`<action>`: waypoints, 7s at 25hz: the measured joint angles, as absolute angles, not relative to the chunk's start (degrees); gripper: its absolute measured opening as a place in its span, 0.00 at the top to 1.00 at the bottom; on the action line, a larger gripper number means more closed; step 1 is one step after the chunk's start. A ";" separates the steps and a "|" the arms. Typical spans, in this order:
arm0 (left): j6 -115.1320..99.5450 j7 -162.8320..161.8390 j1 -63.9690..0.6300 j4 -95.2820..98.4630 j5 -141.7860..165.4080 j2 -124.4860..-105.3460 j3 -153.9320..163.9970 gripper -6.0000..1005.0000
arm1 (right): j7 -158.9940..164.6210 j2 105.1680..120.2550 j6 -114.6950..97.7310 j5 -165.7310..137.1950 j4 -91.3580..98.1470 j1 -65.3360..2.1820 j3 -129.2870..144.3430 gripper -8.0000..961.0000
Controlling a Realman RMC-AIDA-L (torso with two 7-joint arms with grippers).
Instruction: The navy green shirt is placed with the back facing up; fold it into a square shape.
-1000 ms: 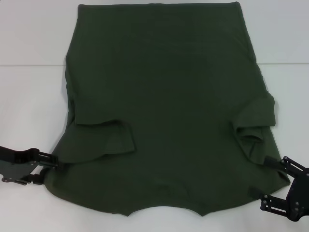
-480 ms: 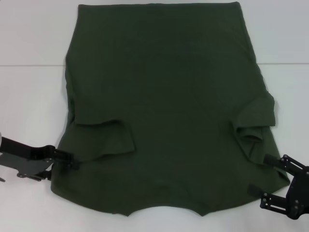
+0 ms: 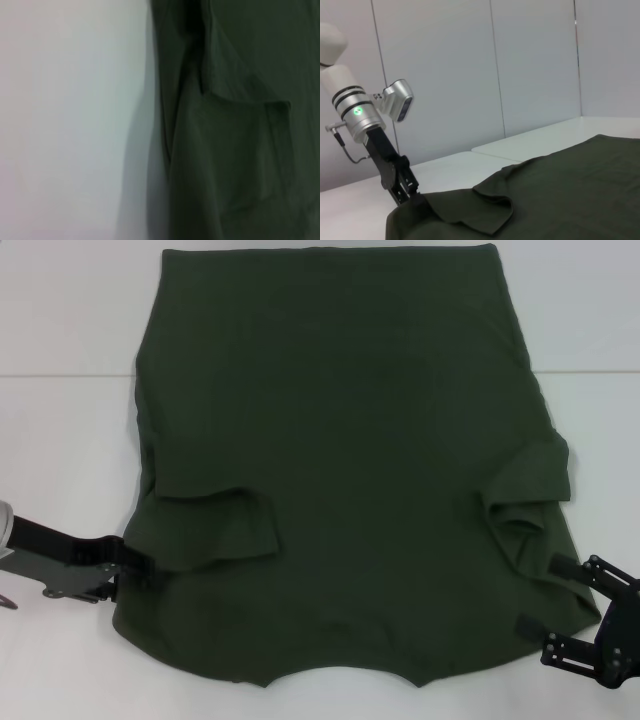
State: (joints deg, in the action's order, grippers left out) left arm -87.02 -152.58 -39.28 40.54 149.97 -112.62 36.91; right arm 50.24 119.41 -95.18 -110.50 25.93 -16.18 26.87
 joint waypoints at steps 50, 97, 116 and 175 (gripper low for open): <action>-86.12 -141.49 -37.78 42.82 147.93 -111.62 37.52 0.97 | 149.65 108.86 -94.07 -147.58 42.95 -37.72 33.54 0.05; -85.60 -140.88 -38.15 42.62 147.29 -112.15 36.30 0.97 | 148.20 110.88 -85.81 -148.19 39.38 -39.18 41.59 0.06; -85.61 -140.40 -37.89 42.71 147.09 -112.15 36.30 0.97 | 147.97 112.75 -86.54 -147.47 39.32 -40.90 42.19 0.07; -116.74 -127.08 -27.01 32.22 145.54 -109.33 25.79 0.97 | 120.27 111.50 -113.54 -139.91 34.12 -30.88 45.84 0.93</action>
